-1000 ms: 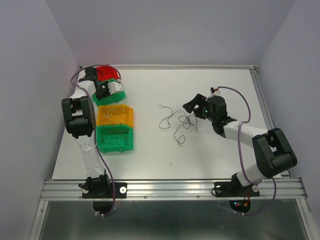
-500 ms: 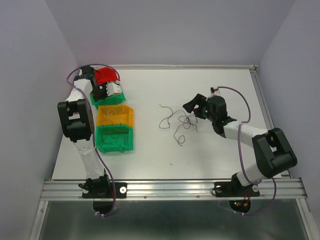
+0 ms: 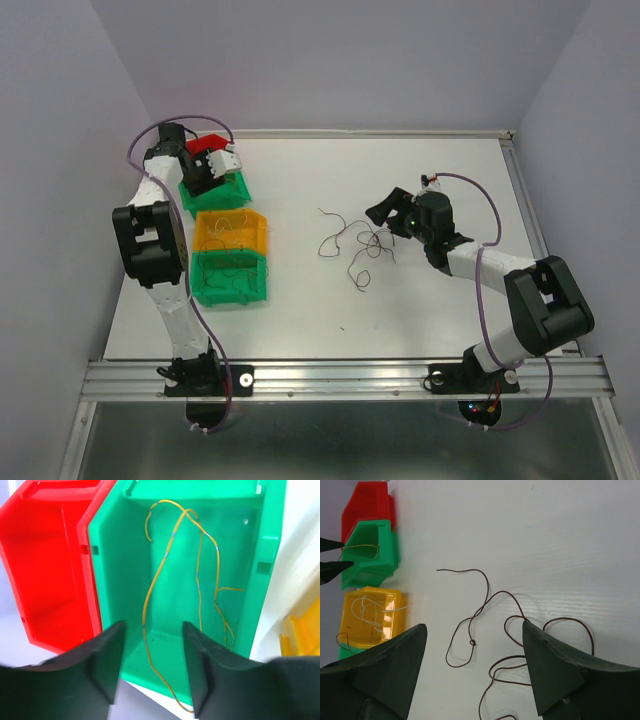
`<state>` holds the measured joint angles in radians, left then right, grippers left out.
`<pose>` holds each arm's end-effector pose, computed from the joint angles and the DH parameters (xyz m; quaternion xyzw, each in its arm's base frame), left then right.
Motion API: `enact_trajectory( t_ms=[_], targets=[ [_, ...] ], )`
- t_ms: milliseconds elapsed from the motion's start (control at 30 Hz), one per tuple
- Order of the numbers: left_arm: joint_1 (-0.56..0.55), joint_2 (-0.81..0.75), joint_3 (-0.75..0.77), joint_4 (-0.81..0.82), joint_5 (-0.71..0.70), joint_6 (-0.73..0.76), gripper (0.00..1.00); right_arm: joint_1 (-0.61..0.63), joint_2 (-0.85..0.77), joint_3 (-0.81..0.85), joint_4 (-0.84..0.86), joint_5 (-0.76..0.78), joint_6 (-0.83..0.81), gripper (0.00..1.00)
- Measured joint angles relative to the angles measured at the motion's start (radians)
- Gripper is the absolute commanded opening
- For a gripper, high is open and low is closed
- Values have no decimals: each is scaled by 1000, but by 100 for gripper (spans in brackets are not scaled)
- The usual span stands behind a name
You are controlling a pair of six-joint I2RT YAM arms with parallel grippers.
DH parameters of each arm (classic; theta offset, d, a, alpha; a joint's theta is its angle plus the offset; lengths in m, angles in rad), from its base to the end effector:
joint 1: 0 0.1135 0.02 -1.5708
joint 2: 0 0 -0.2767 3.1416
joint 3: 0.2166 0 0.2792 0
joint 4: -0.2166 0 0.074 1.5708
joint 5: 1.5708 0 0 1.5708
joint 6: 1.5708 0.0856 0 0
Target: Untangle the cables
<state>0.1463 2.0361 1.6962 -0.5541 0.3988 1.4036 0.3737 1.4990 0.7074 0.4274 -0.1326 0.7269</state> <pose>0.5163 0.0425 0.2073 0.5969 0.7092 0.0942 0.3632 0.3523 0.1503 0.1811 0.1074 0.8155 0.3425 0.4540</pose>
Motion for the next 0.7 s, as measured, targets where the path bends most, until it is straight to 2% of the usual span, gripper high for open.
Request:
enact_trajectory(
  t_ms=[300,567,700],
  targets=[
    [8,-35,6,53,4,-59,64,0,0,0,0,-7,0,81],
    [43,-36,126,23,55,-86,65,0,0,0,0,-8,0,81],
    [52,-36,154,59,68,-148,66,0,0,0,0,-8,0,81]
  ],
)
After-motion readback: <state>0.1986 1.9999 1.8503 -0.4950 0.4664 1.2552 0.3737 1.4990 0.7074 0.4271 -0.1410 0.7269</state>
